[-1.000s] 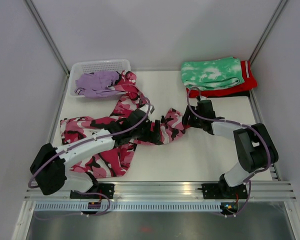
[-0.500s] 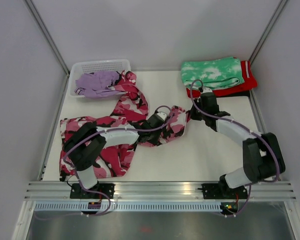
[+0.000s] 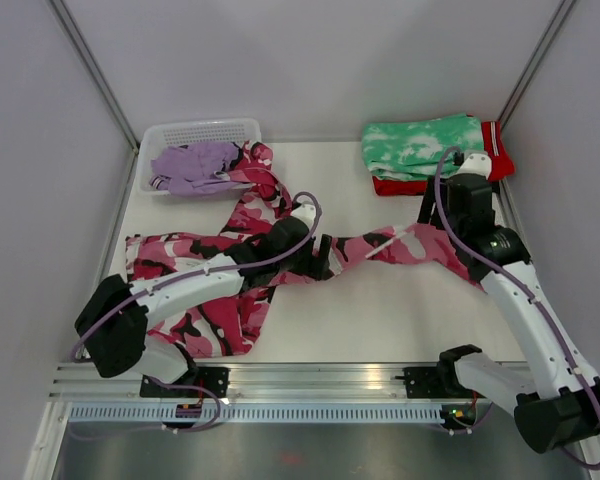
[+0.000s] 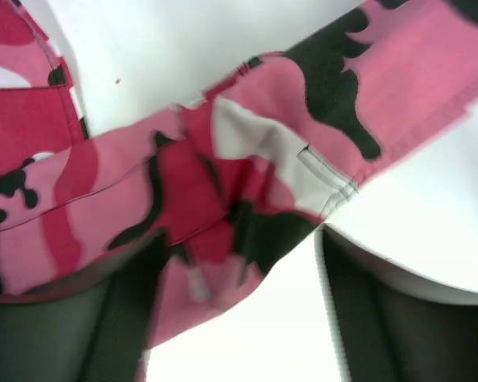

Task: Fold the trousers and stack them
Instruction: Flatten the trousers out

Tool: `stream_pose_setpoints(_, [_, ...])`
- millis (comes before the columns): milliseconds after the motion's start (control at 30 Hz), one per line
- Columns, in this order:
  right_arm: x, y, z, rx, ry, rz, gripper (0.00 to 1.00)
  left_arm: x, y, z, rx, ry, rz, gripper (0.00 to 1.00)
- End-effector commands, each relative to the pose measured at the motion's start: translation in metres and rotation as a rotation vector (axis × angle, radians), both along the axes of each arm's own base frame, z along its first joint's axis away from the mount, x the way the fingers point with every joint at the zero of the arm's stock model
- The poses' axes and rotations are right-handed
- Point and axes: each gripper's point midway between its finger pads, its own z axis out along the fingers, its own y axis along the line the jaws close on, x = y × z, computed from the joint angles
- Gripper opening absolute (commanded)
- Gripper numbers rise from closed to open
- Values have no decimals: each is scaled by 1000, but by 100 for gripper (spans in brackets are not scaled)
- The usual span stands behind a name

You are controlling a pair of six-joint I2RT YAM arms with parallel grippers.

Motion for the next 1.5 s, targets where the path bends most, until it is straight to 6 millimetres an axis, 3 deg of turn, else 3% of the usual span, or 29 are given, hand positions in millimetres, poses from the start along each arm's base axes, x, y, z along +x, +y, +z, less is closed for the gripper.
stream_pose_setpoints(0, [-18,-17,-62,-84,210,-60,83,-17,11,-32,108,138,-2,99])
stream_pose_setpoints(33, [-20,-6,-63,-25,206,-27,95,-18,12,-27,97,138,-1,100])
stream_pose_setpoints(67, [-20,0,-63,0,202,4,98,-18,12,-22,86,131,2,100])
stream_pose_setpoints(133, [-22,14,-49,61,161,63,98,-19,17,-2,49,99,18,100])
stream_pose_setpoints(233, [-23,25,-30,118,106,109,98,-7,41,15,24,74,145,100])
stream_pose_setpoints(300, [-23,36,-38,151,114,154,98,10,71,20,-37,105,276,100])
stream_pose_setpoints(400, [-20,43,-76,171,178,168,98,32,116,-5,-72,217,427,100])
stream_pose_setpoints(433, [-23,42,-104,164,237,163,98,39,128,-11,-76,241,463,100])
stream_pose_setpoints(533, [-22,41,-149,169,303,126,97,48,139,-33,23,245,488,100])
stream_pose_setpoints(600, [-18,38,-165,186,306,70,94,54,138,-42,49,253,488,100])
stream_pose_setpoints(733, [-20,23,-189,225,275,-85,91,64,113,-48,-15,263,425,97])
stream_pose_setpoints(800, [-15,19,-186,273,204,-147,92,65,84,-41,-75,240,357,95])
stream_pose_setpoints(833, [-21,14,-197,307,195,-212,92,64,66,-40,-70,227,327,95])
stream_pose_setpoints(967, [-17,9,-201,399,96,-297,91,72,22,-46,-24,147,215,95])
stream_pose_setpoints(1000, [-16,7,-202,403,85,-310,90,78,14,-47,-29,130,196,94])
stream_pose_setpoints(1033, [-15,7,-203,410,83,-320,89,80,9,-60,-12,147,178,93])
stream_pose_setpoints(1133, [-11,3,-208,412,83,-359,88,95,-10,-55,-27,127,134,90])
stream_pose_setpoints(1167, [-12,4,-212,429,90,-372,87,96,-14,-63,-11,130,118,89])
stream_pose_setpoints(1233, [-11,5,-219,447,88,-388,81,100,-23,-62,-18,110,82,89])
stream_pose_setpoints(1267, [-9,4,-219,458,72,-399,76,98,-29,-67,-4,102,43,88])
stream_pose_setpoints(1333, [-10,2,-221,457,73,-406,50,98,-38,-69,17,84,-11,87])
stream_pose_setpoints(1367, [-11,0,-222,449,79,-407,38,97,-39,-81,41,102,-21,86])
stream_pose_setpoints(1400, [-9,0,-216,446,71,-404,18,95,-41,-87,55,113,-36,85])
stream_pose_setpoints(1433, [-12,-1,-215,436,84,-405,4,91,-46,-90,55,126,-67,84])
stream_pose_setpoints(1467, [-14,-1,-210,419,90,-394,0,89,-45,-102,75,151,-65,83])
